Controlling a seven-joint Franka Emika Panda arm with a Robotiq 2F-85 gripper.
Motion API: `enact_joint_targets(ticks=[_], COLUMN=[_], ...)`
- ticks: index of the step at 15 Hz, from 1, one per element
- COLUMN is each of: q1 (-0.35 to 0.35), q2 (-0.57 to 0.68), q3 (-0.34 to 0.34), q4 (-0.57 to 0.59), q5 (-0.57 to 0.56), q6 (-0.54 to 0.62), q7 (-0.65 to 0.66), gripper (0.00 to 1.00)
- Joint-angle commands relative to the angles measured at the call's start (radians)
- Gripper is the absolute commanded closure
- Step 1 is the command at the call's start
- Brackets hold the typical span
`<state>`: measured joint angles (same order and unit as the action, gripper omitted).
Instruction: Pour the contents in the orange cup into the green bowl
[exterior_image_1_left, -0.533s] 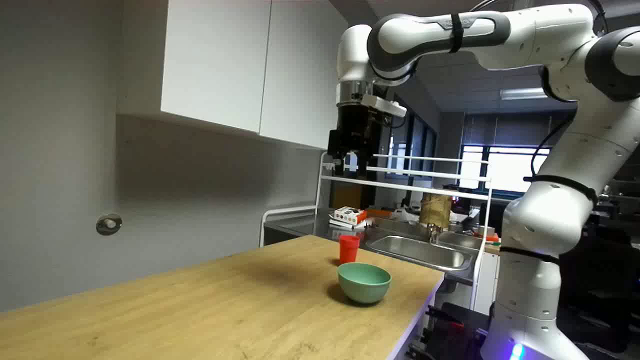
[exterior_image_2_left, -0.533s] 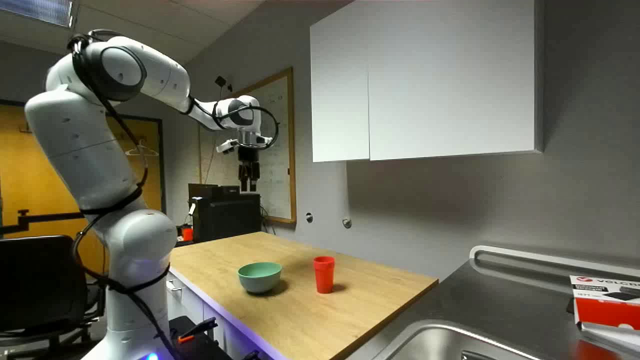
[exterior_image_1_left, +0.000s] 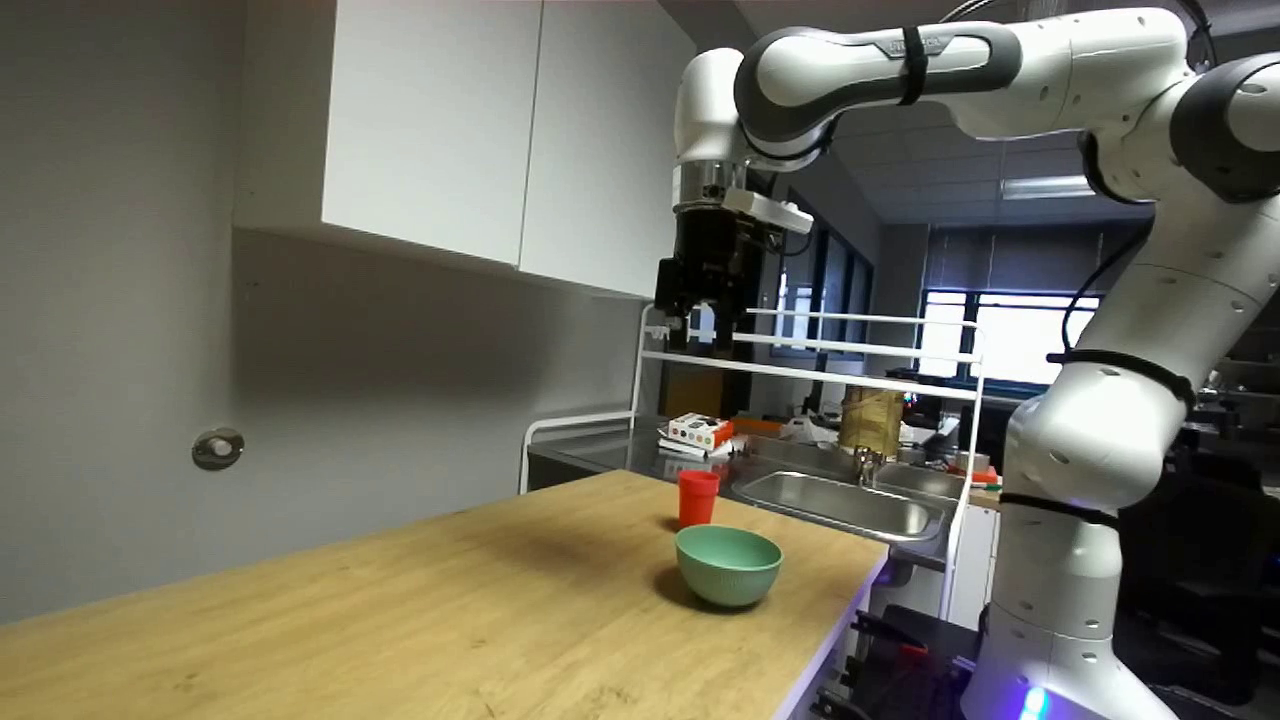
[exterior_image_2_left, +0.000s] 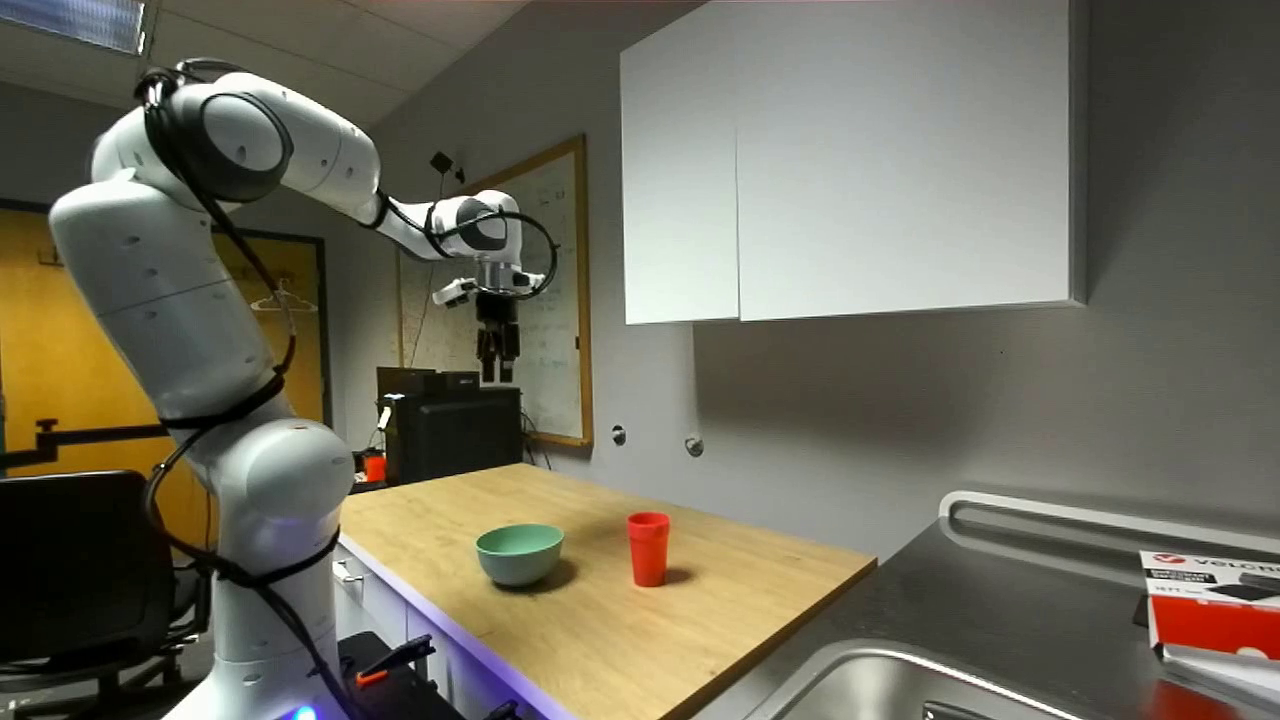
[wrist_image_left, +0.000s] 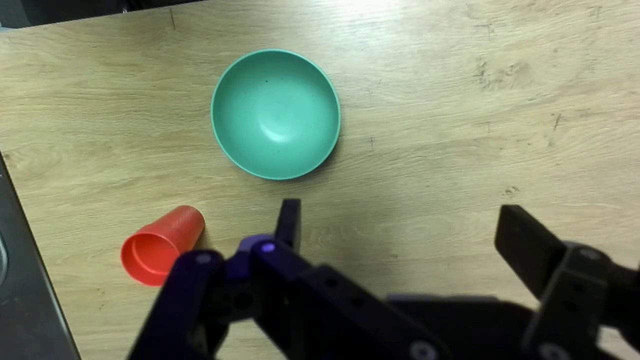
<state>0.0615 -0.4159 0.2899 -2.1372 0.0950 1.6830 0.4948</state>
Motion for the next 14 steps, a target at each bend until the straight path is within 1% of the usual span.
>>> enact_joint_targets(ticks=[1, 4, 7, 10, 14], q1=[0.015, 0.004, -0.009, -0.029, -0.064], q2=[0.002, 0.022, 0.047, 0.084, 0.144], q3=[-0.012, -0.022, -0.054, -0.112, -0.212], q4=[0.002, 0.005, 0.006, 0.007, 0.003], q5=[-0.005, -0.023, -0.031, -0.024, -0.003], q6=[-0.001, 0.009, 0.036, 0.071, 0.117], q7=[0.005, -0.002, -0.022, -0.069, -0.18], gripper=[0.0, 0.0, 0.0, 0.0, 0.0])
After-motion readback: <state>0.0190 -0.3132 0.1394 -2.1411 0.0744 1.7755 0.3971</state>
